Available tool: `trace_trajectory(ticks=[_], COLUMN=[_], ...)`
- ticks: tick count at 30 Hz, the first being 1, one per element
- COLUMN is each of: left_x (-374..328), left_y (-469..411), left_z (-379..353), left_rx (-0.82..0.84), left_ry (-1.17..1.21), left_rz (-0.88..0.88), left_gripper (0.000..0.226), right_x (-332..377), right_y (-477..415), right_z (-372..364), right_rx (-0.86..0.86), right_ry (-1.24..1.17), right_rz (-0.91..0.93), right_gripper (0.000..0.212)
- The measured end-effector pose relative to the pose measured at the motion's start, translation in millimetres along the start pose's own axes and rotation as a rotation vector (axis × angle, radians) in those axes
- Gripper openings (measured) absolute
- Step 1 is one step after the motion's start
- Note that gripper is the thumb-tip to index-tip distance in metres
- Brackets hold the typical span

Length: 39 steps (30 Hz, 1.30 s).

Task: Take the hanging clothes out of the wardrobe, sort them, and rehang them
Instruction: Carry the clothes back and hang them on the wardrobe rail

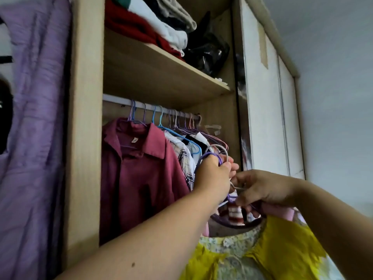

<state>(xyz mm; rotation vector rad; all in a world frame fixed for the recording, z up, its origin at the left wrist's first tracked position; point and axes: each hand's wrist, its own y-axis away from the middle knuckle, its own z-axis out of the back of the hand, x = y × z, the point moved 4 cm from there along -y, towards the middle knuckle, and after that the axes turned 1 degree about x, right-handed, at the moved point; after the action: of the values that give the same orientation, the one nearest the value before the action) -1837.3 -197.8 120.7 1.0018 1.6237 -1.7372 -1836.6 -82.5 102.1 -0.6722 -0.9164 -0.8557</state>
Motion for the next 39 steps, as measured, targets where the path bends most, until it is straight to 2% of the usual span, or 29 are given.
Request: trace_trajectory(ticks=[7, 14, 21, 25, 28, 31, 33, 37, 39], left_x=[20, 21, -14, -50, -79, -104, -116, -124, -126], left_y=[-49, -87, -112, -126, -137, -148, -154, -164, -170], left_z=[23, 54, 85, 106, 123, 139, 152, 178, 194], left_rx=[-0.125, -0.301, -0.456, -0.551, -0.637, -0.716, -0.781, -0.823, -0.847], left_ry=[-0.116, -0.270, -0.479, -0.628, -0.737, -1.056, -1.205, -1.265, -1.251], left_rz=[-0.007, -0.053, -0.101, -0.137, -0.153, -0.168, -0.174, -0.143, -0.145], left_gripper=[0.030, 0.028, 0.029, 0.019, 0.021, 0.010, 0.016, 0.009, 0.015], right_x=[-14, -8, 36, 72, 101, 128, 147, 182, 198], right_y=[-71, -145, -186, -207, -223, -238, -247, -272, -285], right_z=[18, 23, 17, 7, -2, -11, -14, -16, -17], right_rx=[0.068, 0.304, 0.506, 0.498, 0.453, 0.459, 0.459, 0.401, 0.371], right_ry=[0.040, -0.032, 0.002, -0.250, -0.362, -0.433, -0.493, -0.512, -0.518], right_rz=[0.117, 0.231, 0.437, 0.421, 0.385, 0.370, 0.384, 0.424, 0.424], right_gripper=[0.024, 0.019, 0.011, 0.012, 0.018, 0.025, 0.028, 0.026, 0.024])
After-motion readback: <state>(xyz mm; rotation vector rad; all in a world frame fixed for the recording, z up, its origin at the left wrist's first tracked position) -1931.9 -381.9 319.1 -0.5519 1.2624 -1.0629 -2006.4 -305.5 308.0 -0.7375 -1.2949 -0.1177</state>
